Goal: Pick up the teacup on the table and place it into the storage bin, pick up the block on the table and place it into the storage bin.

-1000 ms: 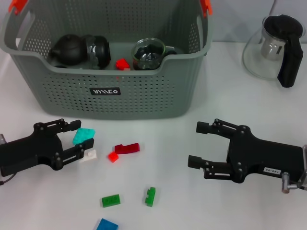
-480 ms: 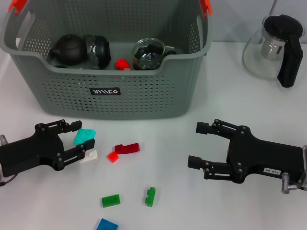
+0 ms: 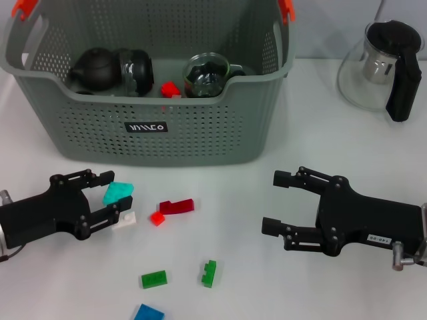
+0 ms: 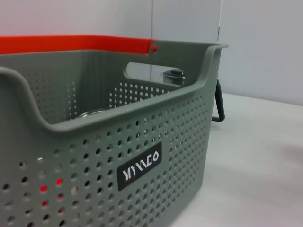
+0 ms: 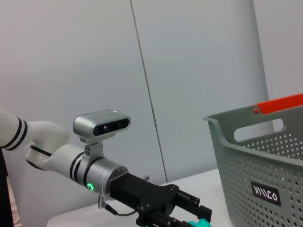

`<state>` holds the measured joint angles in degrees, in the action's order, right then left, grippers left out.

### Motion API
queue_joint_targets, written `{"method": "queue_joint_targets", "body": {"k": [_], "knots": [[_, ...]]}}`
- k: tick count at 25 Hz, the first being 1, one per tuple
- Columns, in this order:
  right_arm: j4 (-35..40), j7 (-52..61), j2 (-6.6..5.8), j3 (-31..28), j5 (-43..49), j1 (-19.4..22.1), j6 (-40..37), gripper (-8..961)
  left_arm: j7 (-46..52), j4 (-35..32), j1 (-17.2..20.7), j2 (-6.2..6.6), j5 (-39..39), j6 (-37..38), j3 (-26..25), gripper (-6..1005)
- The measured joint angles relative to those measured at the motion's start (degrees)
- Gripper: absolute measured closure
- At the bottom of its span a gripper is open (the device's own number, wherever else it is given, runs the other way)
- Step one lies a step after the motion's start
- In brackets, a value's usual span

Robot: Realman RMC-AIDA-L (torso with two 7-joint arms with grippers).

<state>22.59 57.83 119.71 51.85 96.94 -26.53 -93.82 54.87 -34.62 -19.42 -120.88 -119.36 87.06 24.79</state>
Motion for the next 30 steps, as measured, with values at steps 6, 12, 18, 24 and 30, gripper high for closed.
{"method": "queue_joint_targets", "body": {"k": [6,12,18,24,30], "knots": [[0.00,0.00,0.03,0.00,0.00,0.06,-0.04,43,-0.02,0.00,0.00,-0.09,-0.35,-0.47,0.00,432],[-0.07,0.00,0.09,0.00,0.00,0.04,-0.05,44,-0.03,0.00,0.00,-0.08,-0.61,-0.54,0.00,432],[-0.09,0.00,0.09,0.00,0.00,-0.01,-0.14,44,-0.02,0.00,0.00,-0.06,-0.69,-0.62,0.00,432],[-0.09,0.00,0.09,0.00,0.03,-0.08,-0.14,44,-0.03,-0.01,0.00,-0.06,-0.76,-0.62,0.00,433],[-0.02,0.00,0.09,0.00,0.01,-0.14,-0.14,43,-0.02,-0.01,0.00,-0.12,-0.79,-0.61,0.00,432]]}}
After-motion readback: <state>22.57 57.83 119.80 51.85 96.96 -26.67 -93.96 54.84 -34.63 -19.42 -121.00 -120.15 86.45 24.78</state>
